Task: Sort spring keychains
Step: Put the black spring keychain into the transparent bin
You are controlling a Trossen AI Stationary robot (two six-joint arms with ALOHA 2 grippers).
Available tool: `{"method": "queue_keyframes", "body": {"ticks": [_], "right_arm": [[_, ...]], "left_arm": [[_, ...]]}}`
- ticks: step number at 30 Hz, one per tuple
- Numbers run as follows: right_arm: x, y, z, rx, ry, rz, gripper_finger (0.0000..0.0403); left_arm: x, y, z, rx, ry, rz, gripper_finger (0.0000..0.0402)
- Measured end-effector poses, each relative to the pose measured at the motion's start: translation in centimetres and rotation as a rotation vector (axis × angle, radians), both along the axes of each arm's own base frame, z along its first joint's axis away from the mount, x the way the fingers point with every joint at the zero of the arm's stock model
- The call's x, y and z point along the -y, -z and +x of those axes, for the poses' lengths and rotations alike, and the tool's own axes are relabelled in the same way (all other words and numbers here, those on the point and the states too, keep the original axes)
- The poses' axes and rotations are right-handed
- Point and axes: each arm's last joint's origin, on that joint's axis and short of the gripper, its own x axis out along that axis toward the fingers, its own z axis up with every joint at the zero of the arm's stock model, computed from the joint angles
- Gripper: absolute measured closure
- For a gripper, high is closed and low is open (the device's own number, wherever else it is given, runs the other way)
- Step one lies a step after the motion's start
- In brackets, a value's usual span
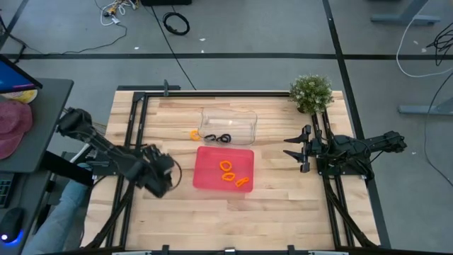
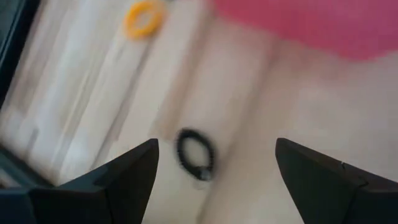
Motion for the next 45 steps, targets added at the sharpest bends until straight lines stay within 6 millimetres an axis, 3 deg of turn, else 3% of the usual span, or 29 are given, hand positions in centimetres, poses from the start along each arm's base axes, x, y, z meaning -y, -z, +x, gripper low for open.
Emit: {"method": "queue_keyframes", "body": {"ticks": [7,9,11,13,16,19,25,30,38,45], "right_arm": [[0.0,0.0,0.0,0.0,0.0,0.0,0.0204],[0.0,0.0,0.0,-0.001,0.0,0.0,0.0204],[0.0,0.0,0.0,-0.001,-0.001,0.0,0.0204],[0.0,0.0,0.0,-0.001,0.0,0.0,0.0204],[0.0,0.0,0.0,-0.001,0.0,0.0,0.0204],[0.0,0.0,0.0,0.0,0.0,0.0,0.0204],[0.0,0.0,0.0,0.003,0.0,0.0,0.0204],[0.0,0.0,0.0,0.005,0.0,0.001,0.0204],[0.0,0.0,0.0,0.001,0.0,0.0,0.0204],[0.0,0.0,0.0,0.002,0.0,0.0,0.0204]], "left_arm": [[-5.4,8.3,-2.0,-0.102,-0.274,-0.162,0.0076],[-6.7,9.9,-2.2,-0.058,-0.292,-0.172,0.008],[-7.5,10.3,-1.8,-0.049,-0.323,-0.271,0.011],[-7.5,9.5,-1.3,-0.074,-0.281,-0.352,0.0182],[-6.4,6.1,0.1,0.026,-0.167,-0.37,0.0345],[-5.3,1.3,2.3,0.271,-0.083,-0.283,0.0391],[-1.9,-3.5,2.6,0.472,0.032,-0.068,0.0396],[-0.9,-3.9,2.1,0.479,0.084,-0.042,0.0395],[-1.6,-2.7,2.6,0.388,0.045,0.067,0.0377],[-2.5,-1.2,3.9,0.297,0.005,0.131,0.0323]]}}
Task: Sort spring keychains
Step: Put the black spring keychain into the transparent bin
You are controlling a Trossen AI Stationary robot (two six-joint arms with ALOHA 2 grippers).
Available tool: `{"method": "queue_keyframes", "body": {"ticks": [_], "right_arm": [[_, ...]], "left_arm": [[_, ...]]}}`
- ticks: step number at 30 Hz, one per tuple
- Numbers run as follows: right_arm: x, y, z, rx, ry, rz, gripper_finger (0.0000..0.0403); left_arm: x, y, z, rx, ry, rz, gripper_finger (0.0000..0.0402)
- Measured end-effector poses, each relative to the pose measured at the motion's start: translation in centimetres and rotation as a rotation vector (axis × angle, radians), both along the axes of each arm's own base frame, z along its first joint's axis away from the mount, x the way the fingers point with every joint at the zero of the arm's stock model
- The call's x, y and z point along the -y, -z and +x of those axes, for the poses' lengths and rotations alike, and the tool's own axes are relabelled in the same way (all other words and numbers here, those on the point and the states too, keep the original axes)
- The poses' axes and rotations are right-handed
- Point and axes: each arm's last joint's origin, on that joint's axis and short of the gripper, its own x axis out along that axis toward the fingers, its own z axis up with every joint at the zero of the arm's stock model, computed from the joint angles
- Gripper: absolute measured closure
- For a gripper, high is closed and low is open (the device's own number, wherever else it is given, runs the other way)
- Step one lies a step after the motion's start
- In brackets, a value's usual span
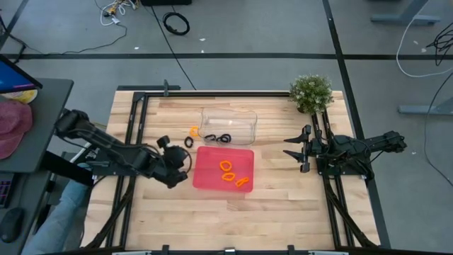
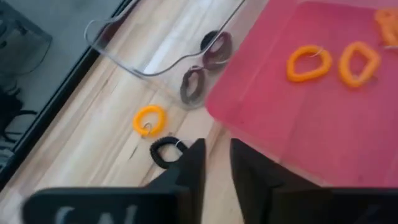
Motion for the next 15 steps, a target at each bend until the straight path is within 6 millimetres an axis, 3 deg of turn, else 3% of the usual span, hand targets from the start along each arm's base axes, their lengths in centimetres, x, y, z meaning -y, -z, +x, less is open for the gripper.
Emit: {"method": "queue_keyframes", "body": {"ticks": [9,15], "right_arm": [[0.0,0.0,0.0,-0.001,0.0,0.0,0.0204],[0.0,0.0,0.0,-0.002,0.001,0.0,0.0204]], "left_arm": [[-2.0,1.2,1.0,-0.052,-0.101,-0.047,0.0177],[-5.1,3.6,1.1,-0.094,-0.185,-0.124,0.0143]]}}
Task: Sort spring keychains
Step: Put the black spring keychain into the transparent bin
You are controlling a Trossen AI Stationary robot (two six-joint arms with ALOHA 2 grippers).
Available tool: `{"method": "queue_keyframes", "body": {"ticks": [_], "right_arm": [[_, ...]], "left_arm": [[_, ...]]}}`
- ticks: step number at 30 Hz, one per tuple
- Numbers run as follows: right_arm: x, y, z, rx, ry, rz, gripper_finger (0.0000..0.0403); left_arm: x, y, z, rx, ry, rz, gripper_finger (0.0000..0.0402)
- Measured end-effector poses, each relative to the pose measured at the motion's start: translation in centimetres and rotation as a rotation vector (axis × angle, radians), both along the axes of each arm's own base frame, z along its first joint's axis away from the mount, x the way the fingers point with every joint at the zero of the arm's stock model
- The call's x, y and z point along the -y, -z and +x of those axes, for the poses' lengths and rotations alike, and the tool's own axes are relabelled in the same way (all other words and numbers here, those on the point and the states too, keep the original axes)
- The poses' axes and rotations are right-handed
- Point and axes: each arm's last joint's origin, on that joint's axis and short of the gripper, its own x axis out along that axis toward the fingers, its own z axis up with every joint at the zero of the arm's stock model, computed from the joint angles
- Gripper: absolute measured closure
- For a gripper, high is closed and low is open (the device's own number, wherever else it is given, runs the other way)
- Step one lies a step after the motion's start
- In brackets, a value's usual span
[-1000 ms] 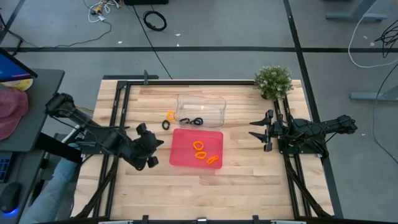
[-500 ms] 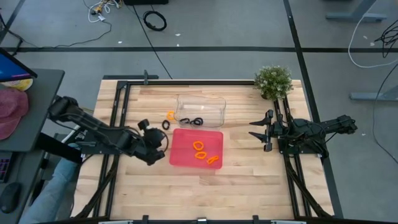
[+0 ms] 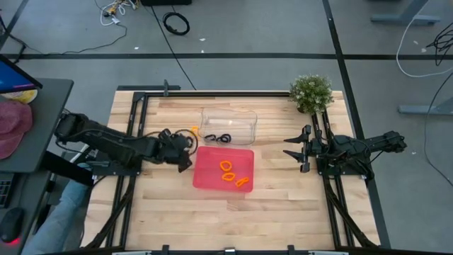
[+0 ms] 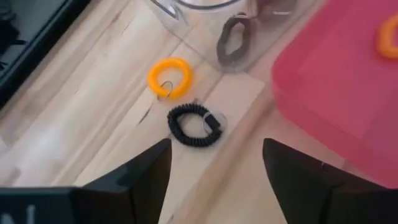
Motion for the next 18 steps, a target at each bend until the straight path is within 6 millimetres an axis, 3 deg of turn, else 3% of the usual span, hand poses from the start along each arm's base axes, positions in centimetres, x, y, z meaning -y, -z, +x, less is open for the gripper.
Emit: {"method": "queue_keyframes", "body": {"ticks": [5,11,18], "right_arm": [[0.0,0.0,0.0,0.0,0.0,0.0,0.0204],[0.0,0.0,0.0,0.0,0.0,0.0,0.0204],[0.0,0.0,0.0,-0.001,0.0,0.0,0.0204]], "left_arm": [[-2.9,1.4,0.8,0.078,0.011,-0.104,0.0156],[-6.6,3.5,-0.4,0.094,-0.115,-0.129,0.0177],[-7.8,7.1,-1.9,0.225,-0.075,-0.231,0.019]]}}
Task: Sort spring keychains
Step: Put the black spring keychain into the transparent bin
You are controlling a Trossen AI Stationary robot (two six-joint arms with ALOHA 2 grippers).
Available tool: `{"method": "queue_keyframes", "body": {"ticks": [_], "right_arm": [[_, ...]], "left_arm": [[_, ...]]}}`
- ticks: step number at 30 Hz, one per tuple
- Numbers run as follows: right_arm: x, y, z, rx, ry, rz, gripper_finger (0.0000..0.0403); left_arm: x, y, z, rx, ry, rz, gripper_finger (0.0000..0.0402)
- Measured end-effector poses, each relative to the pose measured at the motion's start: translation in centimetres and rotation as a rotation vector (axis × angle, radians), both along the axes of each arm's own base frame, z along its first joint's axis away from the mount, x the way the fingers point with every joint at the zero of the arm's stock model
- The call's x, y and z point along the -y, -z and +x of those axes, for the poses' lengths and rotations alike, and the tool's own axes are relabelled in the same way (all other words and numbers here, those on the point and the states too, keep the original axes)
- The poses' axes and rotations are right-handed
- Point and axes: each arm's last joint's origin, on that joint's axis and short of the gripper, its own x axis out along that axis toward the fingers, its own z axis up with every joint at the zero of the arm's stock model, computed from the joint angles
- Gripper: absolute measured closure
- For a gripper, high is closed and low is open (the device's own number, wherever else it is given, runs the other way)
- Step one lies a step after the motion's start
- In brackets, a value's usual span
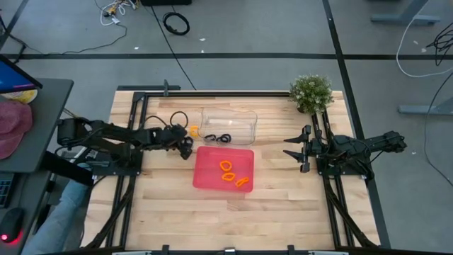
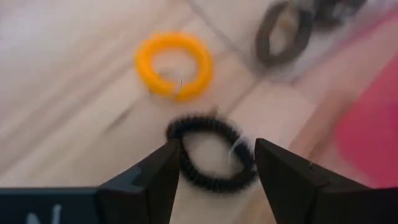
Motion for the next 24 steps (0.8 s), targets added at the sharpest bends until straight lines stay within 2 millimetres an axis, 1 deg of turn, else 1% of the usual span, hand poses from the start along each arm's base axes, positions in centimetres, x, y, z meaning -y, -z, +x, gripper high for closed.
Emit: {"method": "queue_keyframes", "body": {"ticks": [2,3,4,6,7,8,11,12,14,15,16,18,21,24], "right_arm": [[0.0,0.0,0.0,0.0,0.0,0.0,0.0204],[0.0,0.0,0.0,0.0,0.0,0.0,0.0204],[0.0,0.0,0.0,0.0,0.0,0.0,0.0204],[0.0,0.0,0.0,0.0,0.0,0.0,0.0204],[0.0,0.0,0.0,0.0,0.0,0.0,0.0204],[0.0,0.0,0.0,0.0,-0.001,0.0,0.0204],[0.0,0.0,0.0,0.0,0.0,0.0,0.0204],[0.0,0.0,0.0,0.0,0.0,0.0,0.0204],[0.0,0.0,0.0,0.0,0.0,0.0,0.0204],[0.0,0.0,0.0,0.0,0.0,0.0,0.0204],[0.0,0.0,0.0,0.0,0.0,0.0,0.0204],[0.0,0.0,0.0,0.0,0.0,0.0,0.0204],[0.0,0.0,0.0,0.002,0.0,0.0,0.0204],[0.0,0.0,0.0,0.005,-0.001,0.001,0.0204]], "left_arm": [[-0.2,0.7,-0.4,-0.058,0.022,0.014,0.0201],[-0.3,0.9,-0.5,-0.105,0.023,0.001,0.0218],[-0.4,1.2,-0.8,-0.16,0.02,-0.025,0.0248],[-0.4,1.1,-1.2,-0.257,0.03,-0.08,0.0341],[-0.4,0.9,-1.2,-0.291,0.026,-0.088,0.0368],[-0.2,0.7,-1.2,-0.315,0.034,-0.086,0.0378],[1.4,-1.1,-0.8,-0.321,0.097,-0.02,0.0391],[2.0,-2.1,-0.4,-0.286,0.115,0.019,0.0392],[3.1,-5.2,0.8,-0.159,0.121,0.133,0.0393],[3.6,-6.4,0.9,-0.129,0.115,0.183,0.0393],[4.2,-7.2,0.7,-0.131,0.108,0.221,0.0393],[5.3,-8.2,0.5,-0.128,0.113,0.252,0.0393],[7.0,-9.7,1.0,-0.048,0.164,0.258,0.0393],[8.3,-10.2,1.4,-0.01,0.23,0.265,0.0393]]}}
